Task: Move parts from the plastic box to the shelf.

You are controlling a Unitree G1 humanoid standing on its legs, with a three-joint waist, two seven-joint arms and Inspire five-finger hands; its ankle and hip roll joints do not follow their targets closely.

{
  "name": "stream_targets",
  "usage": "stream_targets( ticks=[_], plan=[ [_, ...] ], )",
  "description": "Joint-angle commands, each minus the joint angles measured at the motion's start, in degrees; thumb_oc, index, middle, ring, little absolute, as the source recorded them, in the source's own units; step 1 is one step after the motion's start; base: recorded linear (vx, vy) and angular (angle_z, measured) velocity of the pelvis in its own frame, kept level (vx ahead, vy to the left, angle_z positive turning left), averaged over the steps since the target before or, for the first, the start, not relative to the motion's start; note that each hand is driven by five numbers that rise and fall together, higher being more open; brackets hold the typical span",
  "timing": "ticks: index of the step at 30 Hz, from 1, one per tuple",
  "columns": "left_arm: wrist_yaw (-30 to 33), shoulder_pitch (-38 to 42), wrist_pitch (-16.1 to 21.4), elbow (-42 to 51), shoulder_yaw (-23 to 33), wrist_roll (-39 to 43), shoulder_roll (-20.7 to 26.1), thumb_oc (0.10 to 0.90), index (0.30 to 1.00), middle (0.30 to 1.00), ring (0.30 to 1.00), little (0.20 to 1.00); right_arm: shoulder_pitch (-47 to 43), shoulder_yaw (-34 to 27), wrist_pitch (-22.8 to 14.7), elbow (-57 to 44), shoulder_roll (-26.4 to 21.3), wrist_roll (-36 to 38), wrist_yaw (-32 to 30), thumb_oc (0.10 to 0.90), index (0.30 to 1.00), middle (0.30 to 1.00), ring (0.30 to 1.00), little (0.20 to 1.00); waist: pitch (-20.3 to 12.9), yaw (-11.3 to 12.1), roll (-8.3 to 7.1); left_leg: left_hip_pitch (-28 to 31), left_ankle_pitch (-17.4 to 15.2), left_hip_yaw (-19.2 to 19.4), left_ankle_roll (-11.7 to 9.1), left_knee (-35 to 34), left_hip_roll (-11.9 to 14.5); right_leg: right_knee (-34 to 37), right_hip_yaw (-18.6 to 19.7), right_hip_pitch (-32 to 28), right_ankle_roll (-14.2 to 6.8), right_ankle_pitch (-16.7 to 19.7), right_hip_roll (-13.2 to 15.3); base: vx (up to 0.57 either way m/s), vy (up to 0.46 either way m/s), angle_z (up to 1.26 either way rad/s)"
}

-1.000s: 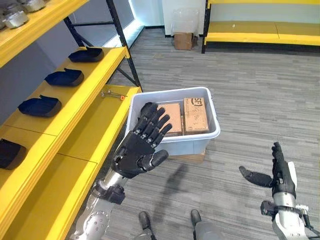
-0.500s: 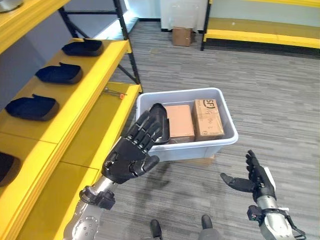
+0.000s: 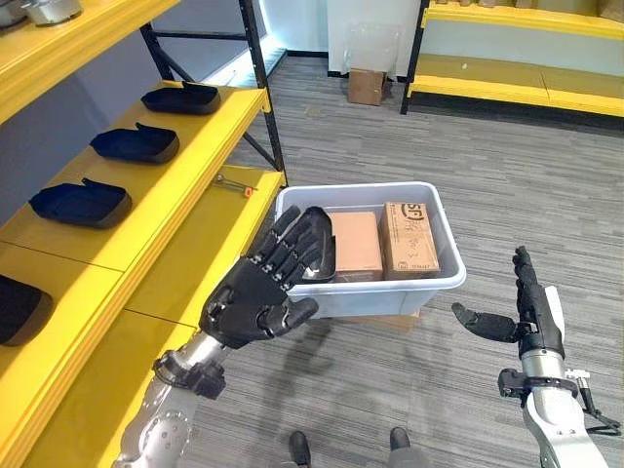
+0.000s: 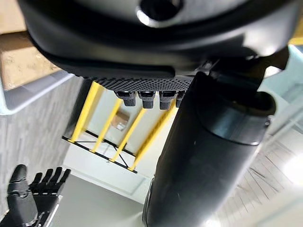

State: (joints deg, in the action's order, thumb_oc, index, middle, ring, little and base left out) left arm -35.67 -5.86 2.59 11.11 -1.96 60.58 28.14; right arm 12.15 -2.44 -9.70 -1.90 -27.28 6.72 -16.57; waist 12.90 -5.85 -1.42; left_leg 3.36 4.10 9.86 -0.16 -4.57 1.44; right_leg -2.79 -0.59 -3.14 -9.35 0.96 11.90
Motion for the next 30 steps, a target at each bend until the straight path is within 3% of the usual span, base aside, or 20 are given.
stream_targets(
  ticks=[1,2,4,6,8,10,12,14,16,24,30],
  plan=[
    [-3.8,3.5,0.2,5.5,2.4,3.0,-0.8,0.900,1.000,1.000,1.000,1.000,-6.4,-2.7,-7.8,-4.5,-1.9,-4.4,-3.1,0.900,1.000,1.000,1.000,1.000,-2.0,-0.3,1.15,0.2,-6.3,-2.7,4.6,4.3,-0.5,-25.5,-0.2,7.2,2.9,4.1,-3.3,0.02,0.146,-0.14],
    [-3.9,3.1,-0.3,5.7,1.9,2.8,-1.2,0.900,1.000,1.000,1.000,1.000,-6.4,-2.5,-7.9,-4.4,-1.5,-5.0,-3.4,0.900,1.000,1.000,1.000,1.000,-1.5,-0.4,1.16,0.7,-6.6,-2.8,4.9,4.2,-0.9,-29.7,0.2,9.8,2.7,5.8,-3.3,0.11,0.032,-0.20],
    [-3.5,1.8,-0.3,6.4,0.5,2.5,-0.9,0.900,1.000,1.000,1.000,1.000,-6.3,-2.6,-9.2,-4.0,-1.6,-5.8,-1.9,0.900,1.000,1.000,1.000,1.000,-0.4,-1.1,0.96,2.6,-7.0,-3.2,4.4,2.8,-1.2,-24.6,1.1,12.6,2.8,6.5,-3.6,0.15,-0.084,-0.15],
    [-3.4,1.5,-0.6,6.7,0.4,4.0,0.3,0.900,1.000,1.000,1.000,1.000,-6.8,-2.9,-9.2,-4.2,-2.6,-7.1,-1.0,0.900,1.000,1.000,1.000,1.000,-0.3,-1.1,0.48,3.7,-7.8,-4.1,3.6,1.9,-0.8,-13.5,1.1,12.2,2.5,6.5,-2.7,0.14,-0.225,-0.03],
    [-3.3,2.1,-0.4,6.3,-0.5,3.6,0.6,0.900,1.000,1.000,1.000,1.000,-8.2,-2.2,-7.9,-4.5,-3.5,-6.6,-0.6,0.900,1.000,1.000,1.000,1.000,-0.1,-1.4,0.09,5.9,-8.9,-4.9,2.6,0.7,0.1,-1.5,2.3,14.0,0.9,10.9,-1.3,0.20,-0.326,0.01],
    [-3.0,1.8,0.2,6.5,-1.7,2.9,0.5,0.900,1.000,1.000,1.000,1.000,-8.2,-2.1,-7.9,-4.2,-3.3,-6.4,-0.1,0.900,1.000,1.000,1.000,1.000,0.5,-1.7,0.05,7.9,-9.6,-5.3,2.1,-0.1,1.0,2.3,3.0,15.2,-0.1,12.9,-1.4,0.18,-0.333,-0.02],
    [-3.0,1.3,0.9,6.6,-3.5,3.3,0.5,0.900,1.000,1.000,1.000,1.000,-7.1,-2.5,-8.6,-3.7,-4.2,-5.7,0.8,0.900,1.000,1.000,1.000,1.000,-0.4,-2.5,-0.47,8.4,-9.9,-6.6,1.5,-0.4,1.6,6.0,5.1,12.6,-0.8,12.6,-2.5,0.18,-0.328,0.19],
    [-2.2,0.7,1.6,7.4,-4.4,3.8,0.5,0.900,1.000,1.000,1.000,1.000,-6.3,-2.1,-8.9,-3.7,-4.9,-7.1,0.9,0.900,1.000,1.000,1.000,1.000,-0.9,-2.4,-0.93,8.9,-9.8,-6.1,0.3,-0.4,2.6,6.7,3.9,10.7,-0.9,12.7,-2.1,0.14,-0.358,0.63],
    [-2.3,0.0,2.2,7.8,-5.0,3.9,0.1,0.900,1.000,1.000,1.000,1.000,-4.7,-1.8,-9.2,-5.0,-6.9,-6.3,3.0,0.900,1.000,1.000,1.000,1.000,-1.8,-3.4,-0.95,9.1,-8.8,-4.2,-1.9,-0.4,5.5,5.9,2.6,8.3,0.4,9.1,-3.2,0.11,-0.422,0.60],
    [-2.0,1.5,2.9,7.2,-5.9,3.7,-0.2,0.900,1.000,1.000,1.000,1.000,-6.5,-1.2,-10.0,-3.8,-10.6,-5.8,2.1,0.900,1.000,1.000,1.000,1.000,-1.8,-4.0,0.08,6.9,-4.4,-3.8,-3.6,0.1,9.0,3.4,2.5,6.0,3.1,5.0,-4.7,0.02,-0.147,0.07],
    [-1.8,2.8,2.6,6.2,-6.1,3.2,-0.5,0.900,1.000,1.000,1.000,1.000,-9.6,-0.3,-11.9,-3.3,-12.8,-12.9,0.7,0.900,1.000,1.000,1.000,1.000,-2.1,-4.2,1.75,4.9,0.9,-2.6,-5.3,3.3,11.3,2.3,1.7,4.5,5.0,2.6,-5.7,0.03,-0.117,0.02]
  ],
)
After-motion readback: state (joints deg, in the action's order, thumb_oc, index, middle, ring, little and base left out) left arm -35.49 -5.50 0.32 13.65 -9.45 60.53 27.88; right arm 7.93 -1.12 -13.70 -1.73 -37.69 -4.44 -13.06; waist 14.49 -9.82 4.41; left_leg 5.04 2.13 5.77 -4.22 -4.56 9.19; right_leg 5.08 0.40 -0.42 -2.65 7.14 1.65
